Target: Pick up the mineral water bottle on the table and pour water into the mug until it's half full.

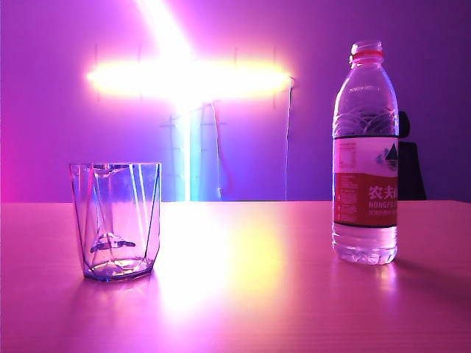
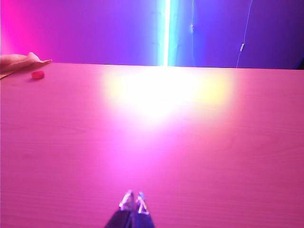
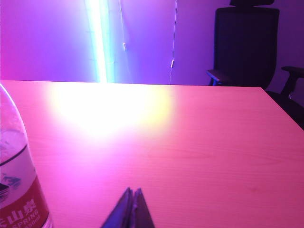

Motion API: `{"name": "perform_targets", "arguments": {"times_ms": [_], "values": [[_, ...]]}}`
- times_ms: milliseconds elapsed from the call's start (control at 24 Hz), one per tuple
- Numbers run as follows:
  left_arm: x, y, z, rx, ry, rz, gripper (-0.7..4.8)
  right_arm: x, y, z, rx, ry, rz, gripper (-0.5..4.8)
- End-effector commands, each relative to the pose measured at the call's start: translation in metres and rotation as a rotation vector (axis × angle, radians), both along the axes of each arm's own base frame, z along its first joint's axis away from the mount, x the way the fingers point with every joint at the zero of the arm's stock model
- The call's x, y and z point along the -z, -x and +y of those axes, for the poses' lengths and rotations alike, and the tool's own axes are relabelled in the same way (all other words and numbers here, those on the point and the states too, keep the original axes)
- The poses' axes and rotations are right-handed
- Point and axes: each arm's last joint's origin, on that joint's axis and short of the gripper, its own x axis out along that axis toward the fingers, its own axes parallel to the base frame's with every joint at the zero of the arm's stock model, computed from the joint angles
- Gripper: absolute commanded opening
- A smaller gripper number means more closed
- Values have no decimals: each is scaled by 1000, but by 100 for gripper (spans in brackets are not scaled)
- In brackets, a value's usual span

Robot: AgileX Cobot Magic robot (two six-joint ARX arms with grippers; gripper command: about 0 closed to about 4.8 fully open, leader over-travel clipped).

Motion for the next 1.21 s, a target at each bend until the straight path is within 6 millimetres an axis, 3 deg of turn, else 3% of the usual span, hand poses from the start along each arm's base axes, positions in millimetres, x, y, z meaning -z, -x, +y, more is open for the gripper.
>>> {"name": "perform_targets", "arguments": {"times_ms": [42,459,668,793,1085,1169,1211], "values": [[-3,0,0,3,2,-15,-2,0,0,0,1,-1,-15,-3],[-2,0,-7,56,2,-15,-2,-1,0,1,-28,-34,-25,-3],[-1,2,-29,270,1,0,-2,-8,1,2,-88,-188,-83,0],[1,8,-50,489,-7,33,-2,-14,2,4,-162,-206,-108,0],[3,20,-71,726,-19,55,-2,-36,8,6,-259,-274,-141,3],[3,21,-72,741,-20,55,-2,-44,9,8,-308,-298,-139,99],[3,21,-72,737,-20,54,-2,-50,10,8,-325,-329,-141,176]]}}
